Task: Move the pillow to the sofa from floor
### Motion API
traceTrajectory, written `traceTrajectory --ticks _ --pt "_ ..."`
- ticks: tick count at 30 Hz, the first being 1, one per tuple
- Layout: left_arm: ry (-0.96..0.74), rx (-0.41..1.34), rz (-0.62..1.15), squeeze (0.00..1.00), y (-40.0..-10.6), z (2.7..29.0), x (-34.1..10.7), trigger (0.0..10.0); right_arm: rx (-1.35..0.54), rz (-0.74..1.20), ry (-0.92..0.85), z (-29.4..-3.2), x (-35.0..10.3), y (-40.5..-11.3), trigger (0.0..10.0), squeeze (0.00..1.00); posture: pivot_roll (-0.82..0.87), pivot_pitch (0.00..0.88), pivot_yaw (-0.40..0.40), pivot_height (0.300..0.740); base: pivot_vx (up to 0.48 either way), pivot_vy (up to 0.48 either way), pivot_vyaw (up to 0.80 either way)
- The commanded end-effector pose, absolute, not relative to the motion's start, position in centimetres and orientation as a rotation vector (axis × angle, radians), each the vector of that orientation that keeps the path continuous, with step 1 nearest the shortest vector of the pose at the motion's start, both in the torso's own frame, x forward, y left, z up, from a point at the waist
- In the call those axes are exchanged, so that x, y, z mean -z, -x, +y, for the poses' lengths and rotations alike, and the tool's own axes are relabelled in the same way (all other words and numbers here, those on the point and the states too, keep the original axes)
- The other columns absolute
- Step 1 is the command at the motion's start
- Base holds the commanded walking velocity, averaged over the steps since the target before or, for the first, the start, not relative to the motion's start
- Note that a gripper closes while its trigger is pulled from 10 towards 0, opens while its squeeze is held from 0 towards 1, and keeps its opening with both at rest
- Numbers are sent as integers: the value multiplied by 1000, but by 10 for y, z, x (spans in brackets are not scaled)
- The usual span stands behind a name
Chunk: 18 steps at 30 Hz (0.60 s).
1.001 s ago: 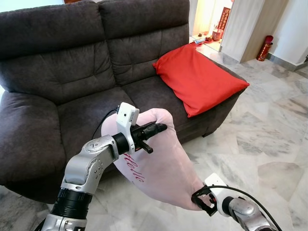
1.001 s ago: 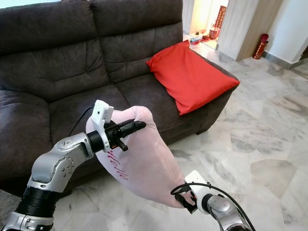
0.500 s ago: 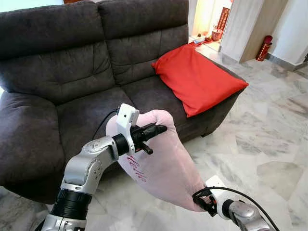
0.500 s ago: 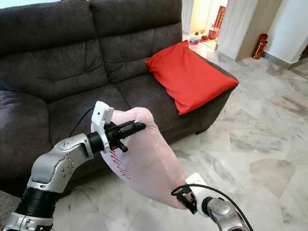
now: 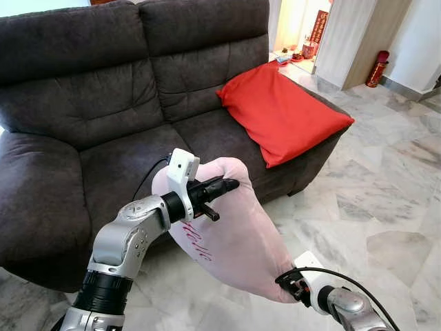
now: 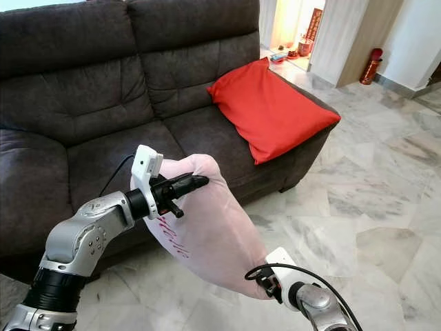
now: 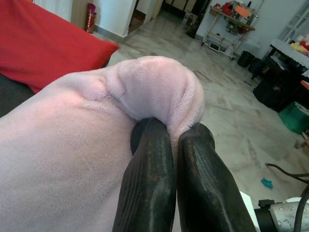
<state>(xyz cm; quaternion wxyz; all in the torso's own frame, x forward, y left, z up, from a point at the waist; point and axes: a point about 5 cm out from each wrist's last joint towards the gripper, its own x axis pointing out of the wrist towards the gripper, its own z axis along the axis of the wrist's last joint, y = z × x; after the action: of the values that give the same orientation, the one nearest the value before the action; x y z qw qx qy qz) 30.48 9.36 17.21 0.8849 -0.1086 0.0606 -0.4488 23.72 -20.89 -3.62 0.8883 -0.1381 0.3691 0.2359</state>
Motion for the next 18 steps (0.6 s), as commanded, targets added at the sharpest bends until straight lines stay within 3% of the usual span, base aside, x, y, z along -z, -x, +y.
traceTrajectory --ticks 1,8,18 --pt "218 965 -35 0 -304 93 -204 10000 -468 790 288 -213 38 -235 0 0 77 0 -15 740 0 0 0" --pt "204 939 -18 0 -305 94 -198 10000 -440 747 298 -214 32 -242 0 0 71 0 -14 740 0 0 0" --pt "111 715 29 0 -315 105 -172 10000 -305 542 275 -214 1 -274 0 0 58 0 -19 740 0 0 0"
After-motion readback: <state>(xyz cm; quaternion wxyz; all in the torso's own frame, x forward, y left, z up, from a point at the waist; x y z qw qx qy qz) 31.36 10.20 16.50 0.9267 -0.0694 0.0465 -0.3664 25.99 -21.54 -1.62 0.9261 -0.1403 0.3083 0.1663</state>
